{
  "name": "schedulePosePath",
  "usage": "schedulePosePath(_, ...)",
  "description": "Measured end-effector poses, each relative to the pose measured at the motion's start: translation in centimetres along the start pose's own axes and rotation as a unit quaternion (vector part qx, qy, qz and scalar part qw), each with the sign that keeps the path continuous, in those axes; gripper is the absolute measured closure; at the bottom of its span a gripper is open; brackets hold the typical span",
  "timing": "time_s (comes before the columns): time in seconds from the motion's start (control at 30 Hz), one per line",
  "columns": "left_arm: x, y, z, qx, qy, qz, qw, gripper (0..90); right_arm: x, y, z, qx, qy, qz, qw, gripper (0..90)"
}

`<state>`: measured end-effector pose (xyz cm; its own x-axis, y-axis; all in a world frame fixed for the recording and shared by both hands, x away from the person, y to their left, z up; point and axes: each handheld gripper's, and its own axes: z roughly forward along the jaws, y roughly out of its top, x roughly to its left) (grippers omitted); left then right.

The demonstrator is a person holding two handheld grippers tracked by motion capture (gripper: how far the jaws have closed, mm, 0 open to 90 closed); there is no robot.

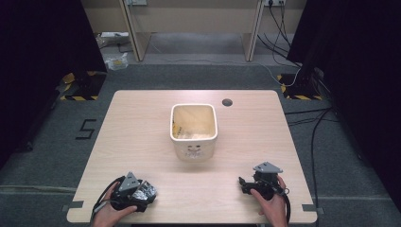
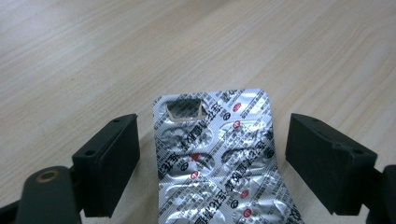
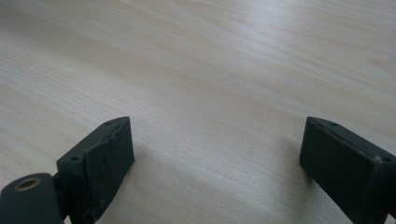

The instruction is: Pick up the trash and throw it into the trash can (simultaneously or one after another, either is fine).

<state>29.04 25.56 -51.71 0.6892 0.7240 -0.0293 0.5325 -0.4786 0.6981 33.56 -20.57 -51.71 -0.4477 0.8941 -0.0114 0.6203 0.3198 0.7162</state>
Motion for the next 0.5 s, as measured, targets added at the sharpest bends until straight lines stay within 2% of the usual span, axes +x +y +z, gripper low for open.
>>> schedulePosePath(0.27,0.06,-0.1,0.1,-0.009,0.005,0.001,0.9999,17.5,0.0,0.0,0.0,0.0,0.0,0.0,1.0,10.4)
schedulePosePath(0.4,0.01,-0.12,-0.15,-0.014,0.001,0.01,0.9999,31.6,0.01,0.0,0.0,0.0,0.0,0.0,1.0,10.4)
schedulePosePath(0.5,0.03,-0.13,-0.17,-0.015,-0.001,0.009,0.9998,32.5,0.03,0.0,-0.01,0.0,-0.001,0.0,1.0,10.7)
